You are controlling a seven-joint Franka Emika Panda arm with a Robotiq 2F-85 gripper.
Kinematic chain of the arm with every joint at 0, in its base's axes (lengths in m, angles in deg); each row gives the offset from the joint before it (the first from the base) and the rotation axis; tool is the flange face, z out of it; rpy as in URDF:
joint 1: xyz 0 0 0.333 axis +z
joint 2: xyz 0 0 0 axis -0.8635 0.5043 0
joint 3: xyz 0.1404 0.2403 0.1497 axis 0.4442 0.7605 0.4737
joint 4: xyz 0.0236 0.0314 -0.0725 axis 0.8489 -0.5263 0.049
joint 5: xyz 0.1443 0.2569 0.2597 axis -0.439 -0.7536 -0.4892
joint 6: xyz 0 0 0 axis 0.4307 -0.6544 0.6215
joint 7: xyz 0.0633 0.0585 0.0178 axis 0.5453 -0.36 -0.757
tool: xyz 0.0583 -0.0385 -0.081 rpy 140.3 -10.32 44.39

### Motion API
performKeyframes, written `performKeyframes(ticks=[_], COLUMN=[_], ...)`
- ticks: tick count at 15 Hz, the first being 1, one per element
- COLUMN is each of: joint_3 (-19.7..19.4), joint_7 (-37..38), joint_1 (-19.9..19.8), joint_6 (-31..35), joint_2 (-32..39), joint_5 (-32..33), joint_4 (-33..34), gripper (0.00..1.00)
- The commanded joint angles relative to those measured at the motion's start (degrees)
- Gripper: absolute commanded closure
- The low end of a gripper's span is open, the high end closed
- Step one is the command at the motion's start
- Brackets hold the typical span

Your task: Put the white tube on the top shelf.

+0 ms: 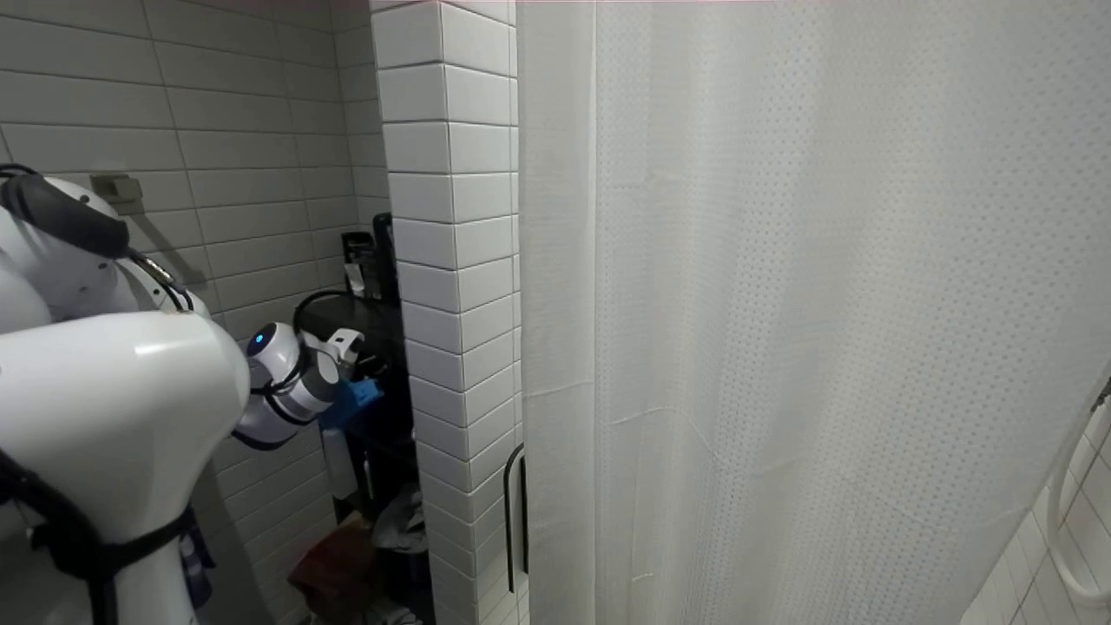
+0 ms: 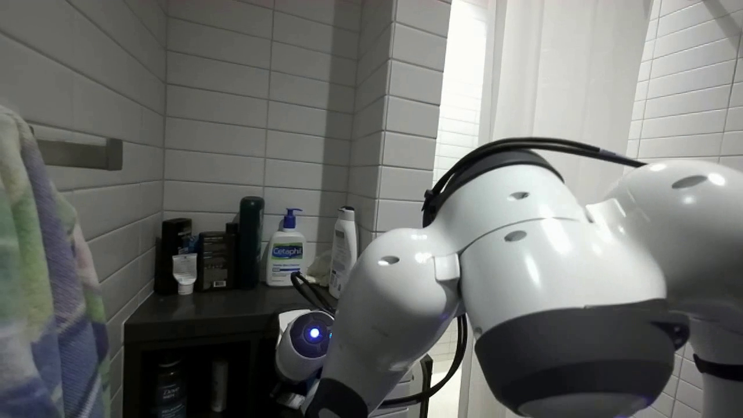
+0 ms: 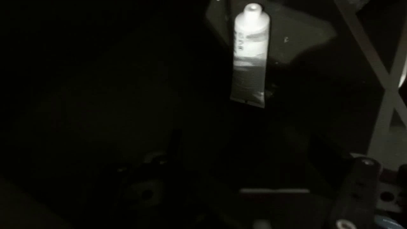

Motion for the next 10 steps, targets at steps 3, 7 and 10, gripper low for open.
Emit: performKeyframes(ticks=[3, 7, 10], joint_3=[1.5, 2.0, 1.7], joint_7=[4.7, 6.9, 9.2], joint_1=[1.6, 2.6, 3.4], joint_6=[-5.6, -11.4, -15.5], joint_2=[-10.6, -16.7, -20.6], joint_5=[2.9, 5.8, 8.6], joint_4=[-6.1, -9.5, -11.9], gripper=[0.00, 0.00, 0.00])
